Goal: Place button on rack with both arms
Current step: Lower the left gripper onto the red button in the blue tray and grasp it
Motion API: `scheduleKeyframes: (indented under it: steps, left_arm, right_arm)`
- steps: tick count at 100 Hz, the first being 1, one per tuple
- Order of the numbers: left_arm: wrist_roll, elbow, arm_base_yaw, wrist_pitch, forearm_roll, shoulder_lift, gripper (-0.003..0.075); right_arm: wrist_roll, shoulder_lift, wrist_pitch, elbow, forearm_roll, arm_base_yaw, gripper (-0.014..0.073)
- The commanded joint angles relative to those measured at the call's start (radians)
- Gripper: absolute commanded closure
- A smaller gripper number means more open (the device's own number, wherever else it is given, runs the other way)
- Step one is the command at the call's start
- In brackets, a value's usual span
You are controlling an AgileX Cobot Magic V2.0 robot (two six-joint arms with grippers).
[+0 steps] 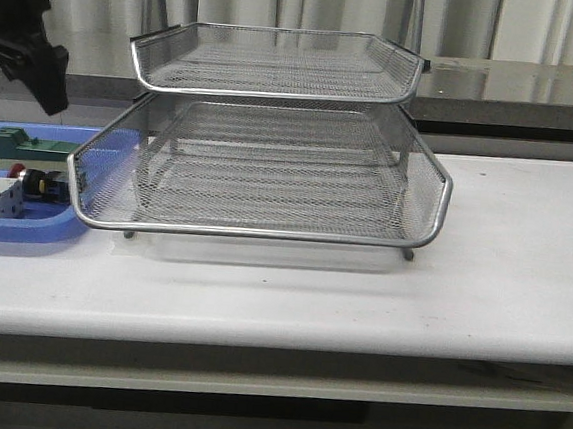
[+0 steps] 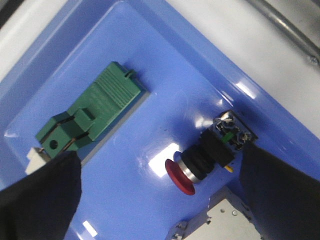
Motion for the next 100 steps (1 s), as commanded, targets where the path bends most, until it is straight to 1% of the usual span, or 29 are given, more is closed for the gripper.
scheduleKeyframes:
  steps: [1,9,16,62,100]
  left_arm:
    - [0.047,-0.035,0.001,-0.019,-0.043,-0.040,0.0099]
    - [0.100,-0.035,0.001,-0.012,-0.059,-0.018,0.0099]
    - [0.118,-0.035,0.001,-0.010,-0.061,0.004,0.0099]
    - [0.171,-0.035,-0.001,-0.002,-0.081,0.086,0.0099]
    - [0.206,-0.035,-0.005,-0.034,-0.099,0.109,0.0099]
  right_arm:
    - [0.000,0.003,-0.054,-0.034,-0.021,-0.002,0.0662]
    - [0.000,0.003,-0.054,-0.034,-0.021,-0.002,0.0662]
    - [0.000,0.003,-0.054,-0.034,-0.021,-0.002,0.0662]
    - [0.000,0.003,-0.055,-0.034,-0.021,-0.002,0.0662]
    - [0.000,0.003,-0.055,-0.034,-0.021,-0.002,0.0662]
